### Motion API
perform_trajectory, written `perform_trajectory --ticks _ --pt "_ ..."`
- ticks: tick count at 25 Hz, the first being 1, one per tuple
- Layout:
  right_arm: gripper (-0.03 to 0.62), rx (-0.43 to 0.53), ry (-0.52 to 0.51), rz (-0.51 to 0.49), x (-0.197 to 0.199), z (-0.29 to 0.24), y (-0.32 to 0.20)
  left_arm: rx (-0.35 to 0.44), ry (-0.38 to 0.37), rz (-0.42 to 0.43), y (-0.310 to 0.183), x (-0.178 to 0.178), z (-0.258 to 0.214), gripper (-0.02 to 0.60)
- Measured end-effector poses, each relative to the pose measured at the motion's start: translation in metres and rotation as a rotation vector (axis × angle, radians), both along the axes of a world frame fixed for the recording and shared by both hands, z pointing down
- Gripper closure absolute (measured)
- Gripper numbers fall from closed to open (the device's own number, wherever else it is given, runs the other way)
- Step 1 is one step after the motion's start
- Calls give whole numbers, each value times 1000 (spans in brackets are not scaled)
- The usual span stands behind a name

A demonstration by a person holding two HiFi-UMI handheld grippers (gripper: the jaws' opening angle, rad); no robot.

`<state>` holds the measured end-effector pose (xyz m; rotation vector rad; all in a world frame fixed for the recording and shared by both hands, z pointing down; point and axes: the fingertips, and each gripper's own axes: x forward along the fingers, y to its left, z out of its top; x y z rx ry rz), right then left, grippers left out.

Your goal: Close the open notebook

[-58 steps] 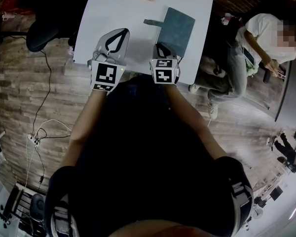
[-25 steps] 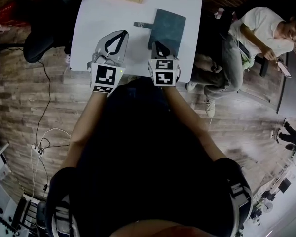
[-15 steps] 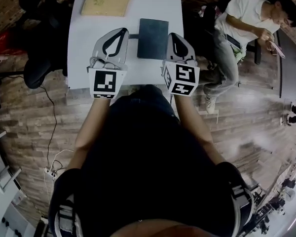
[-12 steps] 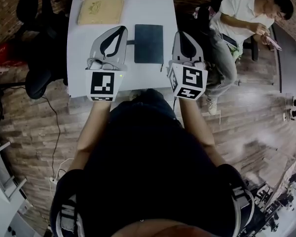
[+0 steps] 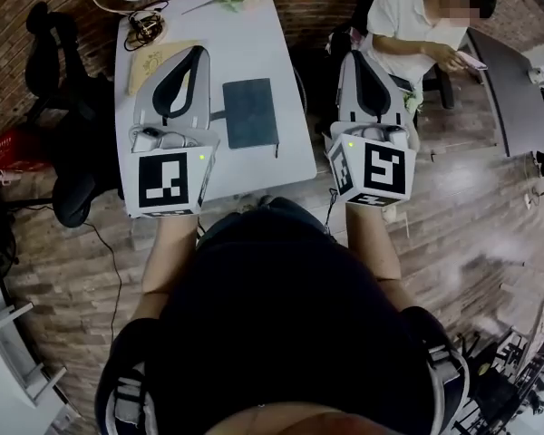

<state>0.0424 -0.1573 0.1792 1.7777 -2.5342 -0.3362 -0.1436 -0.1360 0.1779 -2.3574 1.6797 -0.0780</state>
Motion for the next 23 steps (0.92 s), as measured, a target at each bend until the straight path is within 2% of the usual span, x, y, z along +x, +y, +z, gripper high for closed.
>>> perform_trajectory --ticks 6,11,15,23 --pt "582 -3 -12 -67 9 -12 0 -40 13 -17 8 20 -6 575" --pt "582 -11 -29 -110 21 -4 -3 -48 -4 -53 9 32 2 575" --pt "582 -20 -43 -141 24 8 2 -5 -14 -80 17 37 7 575" --pt "582 -16 -46 -154 27 7 7 7 -7 -76 26 45 5 575"
